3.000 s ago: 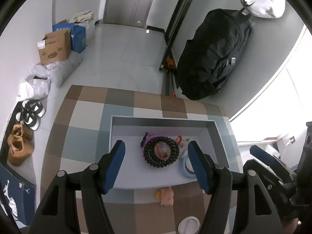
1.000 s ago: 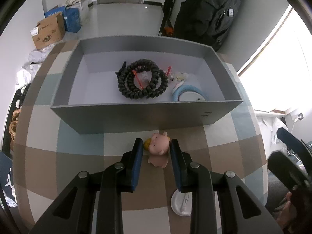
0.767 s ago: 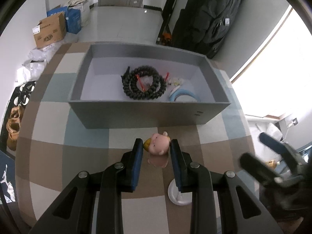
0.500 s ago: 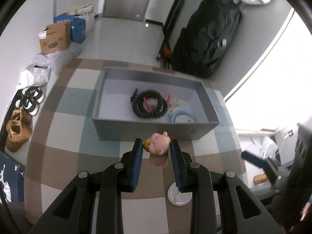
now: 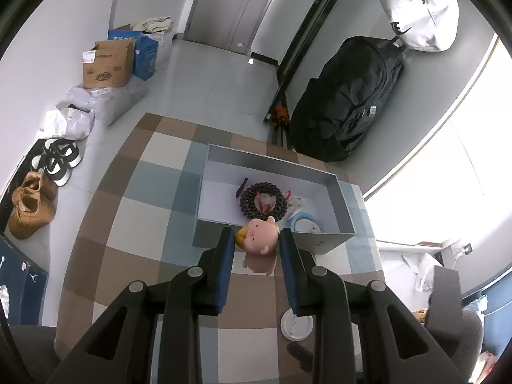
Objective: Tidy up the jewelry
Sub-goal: 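Lift the pink pig with the left tool while the right tool grasps the second white badge, then drop the pig into the box with the left tool while the right tool drops the badge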
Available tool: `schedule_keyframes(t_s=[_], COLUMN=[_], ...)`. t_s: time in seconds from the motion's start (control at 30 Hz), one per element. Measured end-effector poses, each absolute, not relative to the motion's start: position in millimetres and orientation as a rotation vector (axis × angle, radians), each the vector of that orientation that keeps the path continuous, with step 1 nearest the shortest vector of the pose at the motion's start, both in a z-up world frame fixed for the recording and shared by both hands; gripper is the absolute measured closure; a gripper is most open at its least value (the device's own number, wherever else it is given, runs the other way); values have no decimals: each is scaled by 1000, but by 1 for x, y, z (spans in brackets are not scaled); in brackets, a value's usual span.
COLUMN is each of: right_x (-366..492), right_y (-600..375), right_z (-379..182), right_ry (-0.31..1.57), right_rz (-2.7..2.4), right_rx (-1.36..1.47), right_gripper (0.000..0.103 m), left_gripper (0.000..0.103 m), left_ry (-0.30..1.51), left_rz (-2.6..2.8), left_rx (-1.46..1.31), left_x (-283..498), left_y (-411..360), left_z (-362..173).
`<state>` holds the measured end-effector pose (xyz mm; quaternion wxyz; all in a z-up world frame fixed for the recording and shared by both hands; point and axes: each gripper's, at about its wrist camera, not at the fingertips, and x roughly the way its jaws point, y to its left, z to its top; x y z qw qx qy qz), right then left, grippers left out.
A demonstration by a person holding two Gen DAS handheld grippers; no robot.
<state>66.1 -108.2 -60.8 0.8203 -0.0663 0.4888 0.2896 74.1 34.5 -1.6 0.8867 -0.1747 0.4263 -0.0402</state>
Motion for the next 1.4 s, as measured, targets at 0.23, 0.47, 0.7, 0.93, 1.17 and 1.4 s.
schedule_keyframes(t_s=[0.23, 0.47, 0.7, 0.93, 1.17, 1.4], right_x=[60, 62, 73, 90, 113, 114], right_y=[-87, -85, -90, -103, -108, -94], right_z=[-68, -68, -54, -25, -10, -29], right_ry=[1013, 1000, 976, 916, 928, 999], right_rz=[596, 584, 589, 609, 599, 662], right_rx=[-267, -290, -201, -52, 41, -4], right_gripper=[45, 62, 62, 69, 94, 74], left_gripper=[80, 80, 80, 80, 80, 80], left_ry=[875, 881, 864, 853, 878, 877], left_rz=[-80, -59, -55, -71, -72, -62], left_rx=[-365, -391, -350, -330, -338, -369], left_x=[72, 71, 75, 83, 95, 100], left_y=[40, 53, 50, 48, 50, 62], left_z=[1, 0, 7, 11, 6, 10])
